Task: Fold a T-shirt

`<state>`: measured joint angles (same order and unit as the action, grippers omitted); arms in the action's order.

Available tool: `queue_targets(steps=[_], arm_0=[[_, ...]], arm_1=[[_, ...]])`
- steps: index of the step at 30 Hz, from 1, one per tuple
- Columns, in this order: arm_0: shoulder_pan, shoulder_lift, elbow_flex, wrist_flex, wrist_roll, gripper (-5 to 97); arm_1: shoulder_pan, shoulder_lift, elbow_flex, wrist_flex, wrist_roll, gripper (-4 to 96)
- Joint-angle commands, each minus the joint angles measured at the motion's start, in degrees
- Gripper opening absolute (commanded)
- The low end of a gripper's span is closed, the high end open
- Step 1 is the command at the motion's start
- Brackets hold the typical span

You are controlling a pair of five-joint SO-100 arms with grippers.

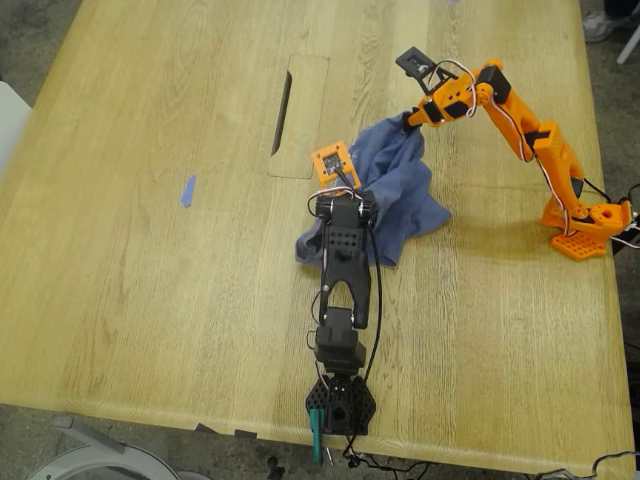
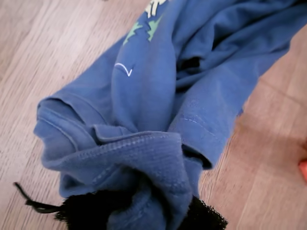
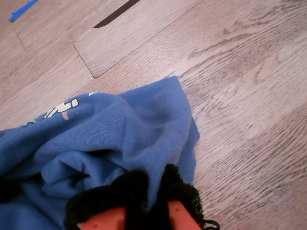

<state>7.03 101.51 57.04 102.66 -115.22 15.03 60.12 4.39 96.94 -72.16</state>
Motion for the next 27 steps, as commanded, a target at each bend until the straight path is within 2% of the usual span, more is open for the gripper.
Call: queue_targets(steps=[1,5,8,11,16,21,27], arm_0=[[1.8,7.0,1.0,-1.6,1.1,18],[4.0,7.1,1.0,-1.8,1.0,25],[6.2,7.2,1.0,-1.2,1.8,30],[8.0,7.2,1.0,-1.2,1.6,41],[9.3,7.2,0.5,-2.3,2.8,54],[11.6,8.8,0.3,4.6,3.8,56],[16.3,8.5,0.2,4.0,4.4,55]], arm_1=[[-0.4,6.8,4.0,0.2,0.7,12.4],[-1.2,16.6,18.2,0.1,1.0,22.0],[-1.5,24.7,29.9,-0.1,-0.5,28.9],[-1.9,28.5,34.5,-0.2,-0.6,30.1],[-2.5,28.8,32.9,-0.5,-0.3,26.5],[-3.3,28.8,32.4,-0.7,-0.5,25.7],[-4.0,28.3,32.4,-1.9,0.0,26.2]])
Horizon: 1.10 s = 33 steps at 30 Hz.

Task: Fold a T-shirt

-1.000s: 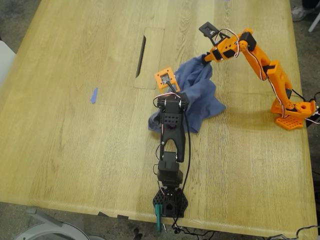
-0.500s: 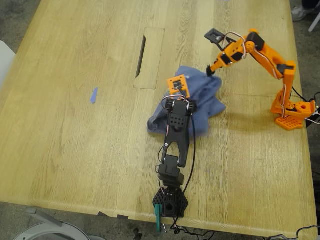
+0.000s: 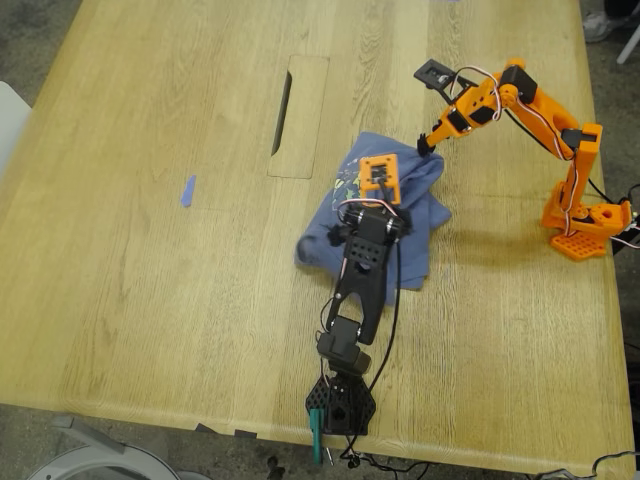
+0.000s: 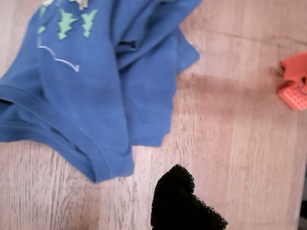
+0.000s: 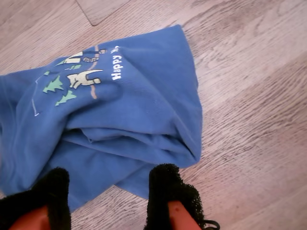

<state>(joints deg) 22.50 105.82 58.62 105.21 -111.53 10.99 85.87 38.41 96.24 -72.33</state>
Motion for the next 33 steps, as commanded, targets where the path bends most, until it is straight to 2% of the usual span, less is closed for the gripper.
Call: queue_targets(steps=[1,3,5,9,12,14,22,33], arm_0=[[0.6,4.1,-1.1,0.3,1.1,55],[-1.0,4.0,0.8,-4.5,2.3,55],[-3.0,4.0,5.5,-13.3,3.3,49],[-6.0,4.0,16.2,-31.3,0.6,25],[-8.0,3.9,22.4,-38.7,-1.6,6],[-9.3,3.9,25.2,-41.1,-2.4,0],[-11.6,1.8,35.2,-55.5,-2.8,0],[-17.0,1.7,47.1,-63.2,-2.7,0]], arm_1=[[0.1,2.5,-1.4,-2.1,0.2,25.8],[0.1,1.8,-1.1,-4.3,0.2,24.1],[-0.3,1.4,1.1,-8.4,0.1,20.1],[-1.5,1.4,9.0,-19.6,-1.0,4.9],[-3.1,1.4,14.2,-26.9,-1.0,4.7],[-3.8,1.5,17.6,-30.8,-0.9,4.5],[-5.9,0.4,30.1,-45.6,-1.0,3.7],[-6.0,-7.4,35.4,-54.7,-0.3,3.1]])
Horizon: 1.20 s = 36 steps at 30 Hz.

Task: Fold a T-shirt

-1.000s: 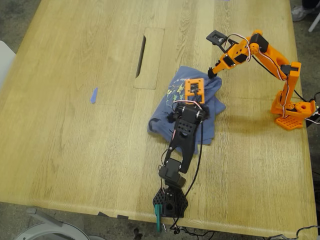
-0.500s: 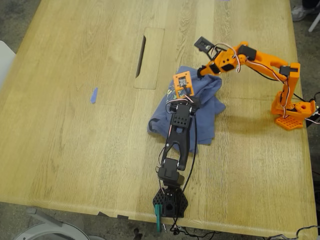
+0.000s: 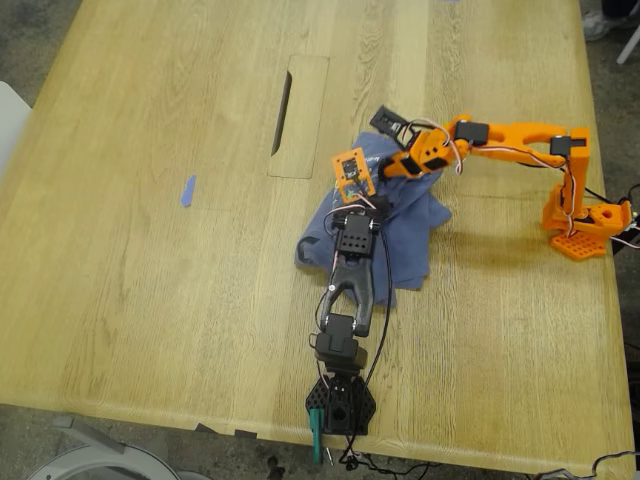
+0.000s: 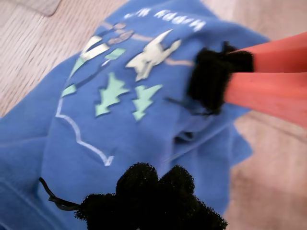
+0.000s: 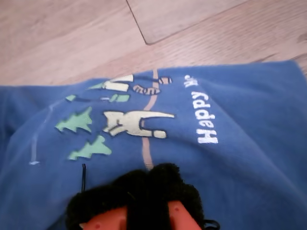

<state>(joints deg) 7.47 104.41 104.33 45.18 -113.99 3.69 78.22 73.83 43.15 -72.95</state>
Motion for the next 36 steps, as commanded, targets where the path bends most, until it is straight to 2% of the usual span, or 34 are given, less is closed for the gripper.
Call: queue_targets(steps=[1,11,20,24,28,32,36], arm_0=[[-2.6,3.8,2.8,-4.1,-0.3,0],[-15.2,16.5,22.7,-8.5,-0.3,0],[-22.7,29.8,29.3,-0.4,0.0,0],[-21.8,35.7,25.8,6.9,0.0,0],[-18.2,36.2,17.5,13.3,0.2,0],[-11.6,29.6,7.7,14.1,0.3,0],[-4.4,17.2,-3.3,10.8,0.0,0]], arm_1=[[1.8,-0.2,0.3,-1.8,0.4,3.1],[9.8,-2.7,1.0,-1.4,0.6,1.7],[20.5,9.6,14.6,1.1,-0.1,0.9],[22.9,14.5,12.7,5.4,-0.5,0.5],[21.5,13.2,0.4,12.7,-0.6,0.3],[15.8,6.9,-14.3,18.9,-0.4,0.3],[8.9,0.4,-23.7,21.4,0.4,0.3]])
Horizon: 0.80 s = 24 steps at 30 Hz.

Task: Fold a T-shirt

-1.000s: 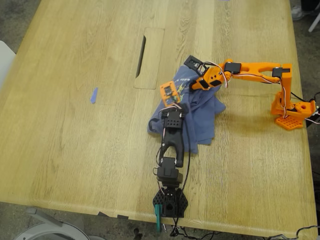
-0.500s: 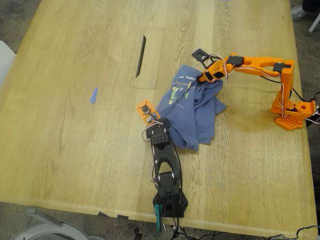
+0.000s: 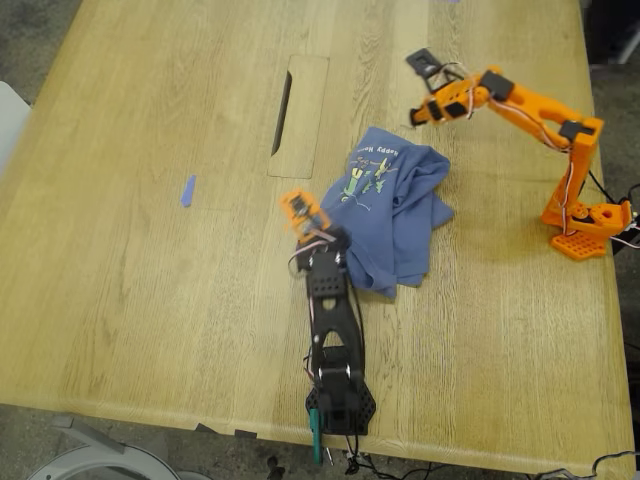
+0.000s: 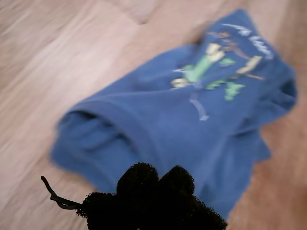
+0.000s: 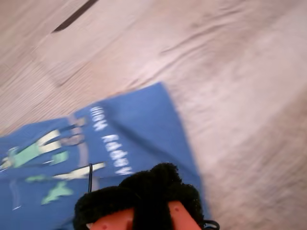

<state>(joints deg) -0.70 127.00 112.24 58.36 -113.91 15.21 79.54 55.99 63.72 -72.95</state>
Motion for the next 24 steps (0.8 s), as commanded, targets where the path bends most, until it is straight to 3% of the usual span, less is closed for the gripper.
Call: queue_targets(steps=[1,6,14,24], arm_0=[[4.6,-8.3,-13.4,-3.3,-0.2,0],[4.8,-18.7,-12.3,-13.1,-0.4,0],[0.0,-22.8,5.2,-29.8,-0.8,0],[-11.6,-19.6,14.0,-33.8,-0.5,0]], arm_1=[[-3.8,-1.6,-6.0,0.8,0.4,0.3],[-6.2,-1.9,3.4,-6.1,-0.1,0.3],[-4.1,-1.9,22.1,-22.6,0.2,1.2],[6.2,0.5,40.3,-36.6,-0.4,0.9]])
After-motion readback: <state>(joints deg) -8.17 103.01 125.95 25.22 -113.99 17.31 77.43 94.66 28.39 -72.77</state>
